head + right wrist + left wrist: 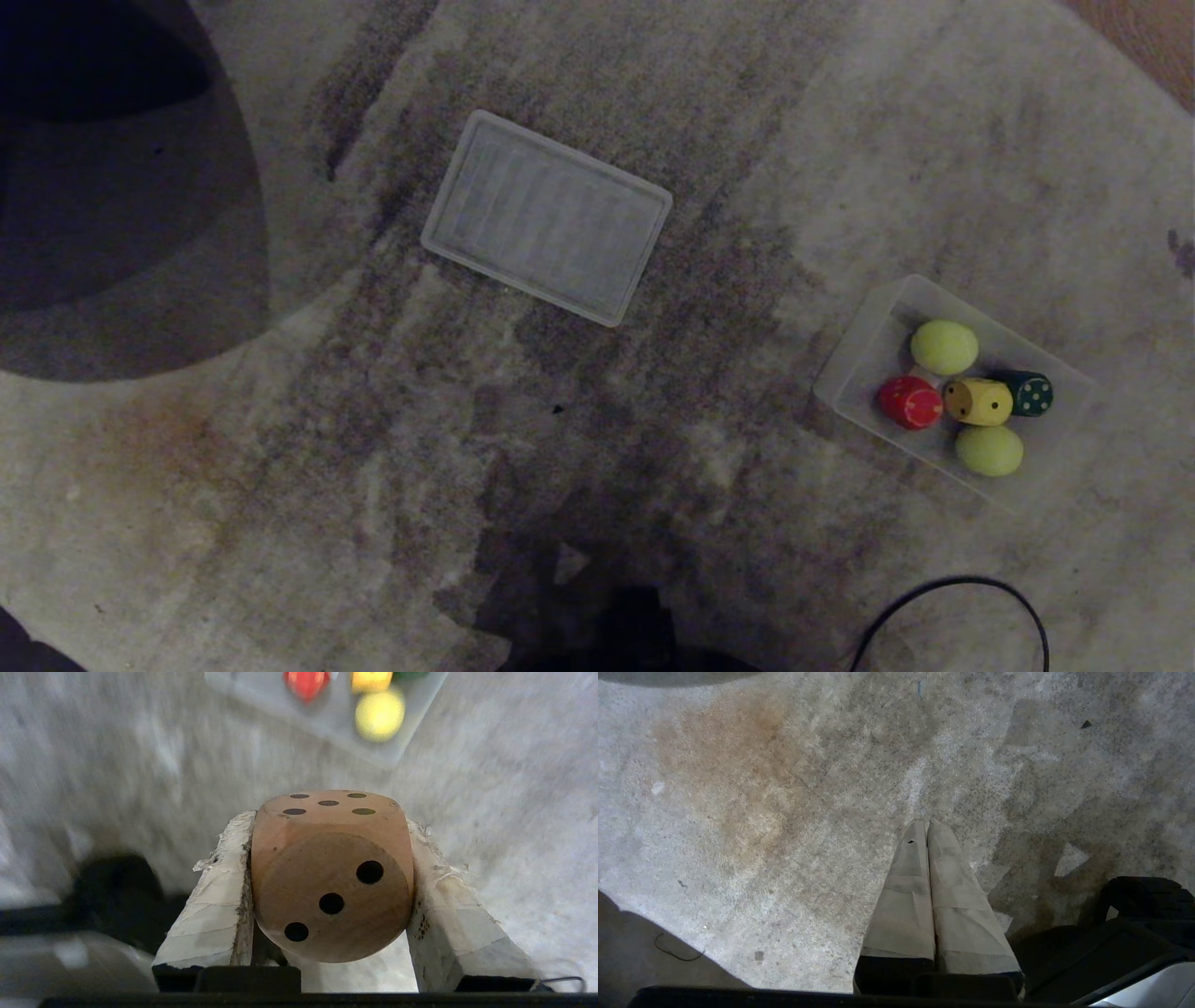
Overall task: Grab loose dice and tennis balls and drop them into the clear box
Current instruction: Put the toys in the box
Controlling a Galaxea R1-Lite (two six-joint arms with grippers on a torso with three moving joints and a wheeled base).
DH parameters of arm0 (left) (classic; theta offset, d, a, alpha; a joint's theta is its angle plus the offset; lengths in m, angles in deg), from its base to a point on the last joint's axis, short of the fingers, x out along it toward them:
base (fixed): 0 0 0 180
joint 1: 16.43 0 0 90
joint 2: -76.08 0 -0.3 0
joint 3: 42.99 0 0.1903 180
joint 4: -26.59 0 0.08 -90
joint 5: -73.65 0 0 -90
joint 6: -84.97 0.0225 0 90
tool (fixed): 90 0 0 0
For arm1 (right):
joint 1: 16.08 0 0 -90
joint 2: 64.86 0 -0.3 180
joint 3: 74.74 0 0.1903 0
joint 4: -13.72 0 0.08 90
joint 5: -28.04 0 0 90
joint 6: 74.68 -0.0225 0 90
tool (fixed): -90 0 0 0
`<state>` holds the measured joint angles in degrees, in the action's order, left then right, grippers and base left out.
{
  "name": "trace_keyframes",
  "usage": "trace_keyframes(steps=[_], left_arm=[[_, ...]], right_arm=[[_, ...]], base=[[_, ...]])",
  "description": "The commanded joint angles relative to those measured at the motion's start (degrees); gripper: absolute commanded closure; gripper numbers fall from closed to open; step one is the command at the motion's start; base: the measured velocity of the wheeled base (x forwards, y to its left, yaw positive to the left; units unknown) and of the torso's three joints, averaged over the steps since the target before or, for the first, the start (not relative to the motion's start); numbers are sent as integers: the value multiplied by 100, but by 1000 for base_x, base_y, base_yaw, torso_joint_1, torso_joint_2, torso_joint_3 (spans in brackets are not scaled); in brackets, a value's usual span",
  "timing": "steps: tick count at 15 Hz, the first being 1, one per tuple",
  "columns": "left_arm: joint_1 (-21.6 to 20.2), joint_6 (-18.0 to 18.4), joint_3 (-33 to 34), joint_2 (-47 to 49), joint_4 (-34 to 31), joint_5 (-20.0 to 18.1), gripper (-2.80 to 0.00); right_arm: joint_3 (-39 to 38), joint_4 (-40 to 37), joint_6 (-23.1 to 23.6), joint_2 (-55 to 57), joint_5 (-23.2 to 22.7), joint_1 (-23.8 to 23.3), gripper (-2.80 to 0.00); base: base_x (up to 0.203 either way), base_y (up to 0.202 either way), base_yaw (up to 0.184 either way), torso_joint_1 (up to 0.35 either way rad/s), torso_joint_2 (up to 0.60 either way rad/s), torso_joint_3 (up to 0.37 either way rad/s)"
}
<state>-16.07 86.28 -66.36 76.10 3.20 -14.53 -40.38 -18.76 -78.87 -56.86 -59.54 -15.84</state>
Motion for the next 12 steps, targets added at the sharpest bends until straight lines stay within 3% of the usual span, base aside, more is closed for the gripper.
trace_keyframes(steps=[1, 4, 8, 12], left_arm=[[0, 0, 9, 7, 2, 3, 0], [0, 0, 9, 7, 2, 3, 0], [0, 0, 9, 7, 2, 3, 0], [0, 0, 9, 7, 2, 3, 0]], right_arm=[[480, 111, -204, 1143, 54, 22, 0], [636, 1018, -570, 2774, 113, 45, 0], [740, 2864, -1138, 5140, 132, 56, 0], [951, 4463, -1465, 6954, -89, 77, 0]], base=[[0, 0, 0, 0, 0, 0], [0, 0, 0, 0, 0, 0], [0, 0, 0, 0, 0, 0], [0, 0, 0, 0, 0, 0]])
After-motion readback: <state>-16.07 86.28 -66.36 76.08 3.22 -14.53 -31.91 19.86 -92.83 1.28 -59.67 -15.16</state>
